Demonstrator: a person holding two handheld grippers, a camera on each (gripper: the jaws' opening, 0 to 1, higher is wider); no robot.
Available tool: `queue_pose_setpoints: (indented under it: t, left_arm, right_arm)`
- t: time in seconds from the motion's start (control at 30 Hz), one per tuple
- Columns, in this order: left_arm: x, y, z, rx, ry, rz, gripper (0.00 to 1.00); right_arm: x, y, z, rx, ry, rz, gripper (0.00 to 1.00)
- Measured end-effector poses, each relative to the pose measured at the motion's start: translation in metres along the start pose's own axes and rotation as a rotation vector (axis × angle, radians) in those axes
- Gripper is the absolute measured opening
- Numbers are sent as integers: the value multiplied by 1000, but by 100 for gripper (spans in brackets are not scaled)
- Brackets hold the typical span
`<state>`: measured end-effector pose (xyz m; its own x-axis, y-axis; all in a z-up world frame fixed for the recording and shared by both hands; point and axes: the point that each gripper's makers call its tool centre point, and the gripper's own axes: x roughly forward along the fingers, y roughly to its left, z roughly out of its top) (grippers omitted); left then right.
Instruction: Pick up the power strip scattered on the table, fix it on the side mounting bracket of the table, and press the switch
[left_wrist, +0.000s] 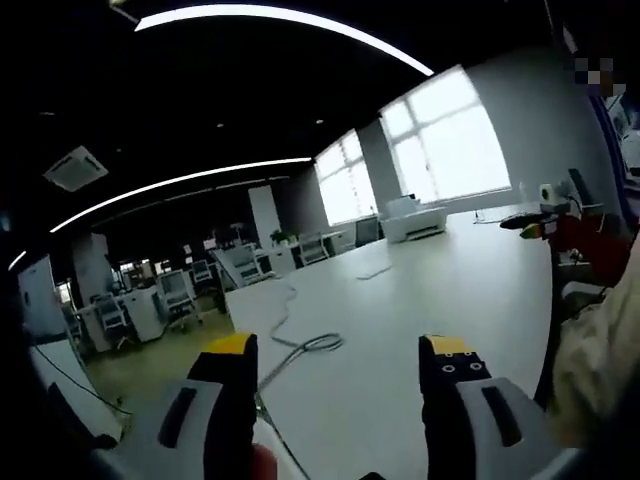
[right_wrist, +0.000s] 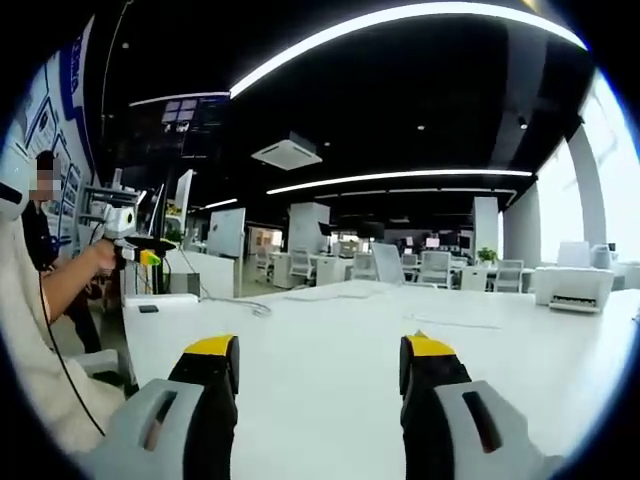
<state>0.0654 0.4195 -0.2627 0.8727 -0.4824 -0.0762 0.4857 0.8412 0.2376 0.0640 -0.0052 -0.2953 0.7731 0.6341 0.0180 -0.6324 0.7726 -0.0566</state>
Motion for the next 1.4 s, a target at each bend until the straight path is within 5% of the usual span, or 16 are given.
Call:
queue_pose_setpoints:
  t: [0.23,1.4]
  left_arm:
    - [-9,9,7,-6,10,8,67]
    - [-50,19,-32,-69,259,-49,63]
  right_arm:
    - [0,1,0,4,-2,6,60]
    - [2,-2,-6,12,6,24,60]
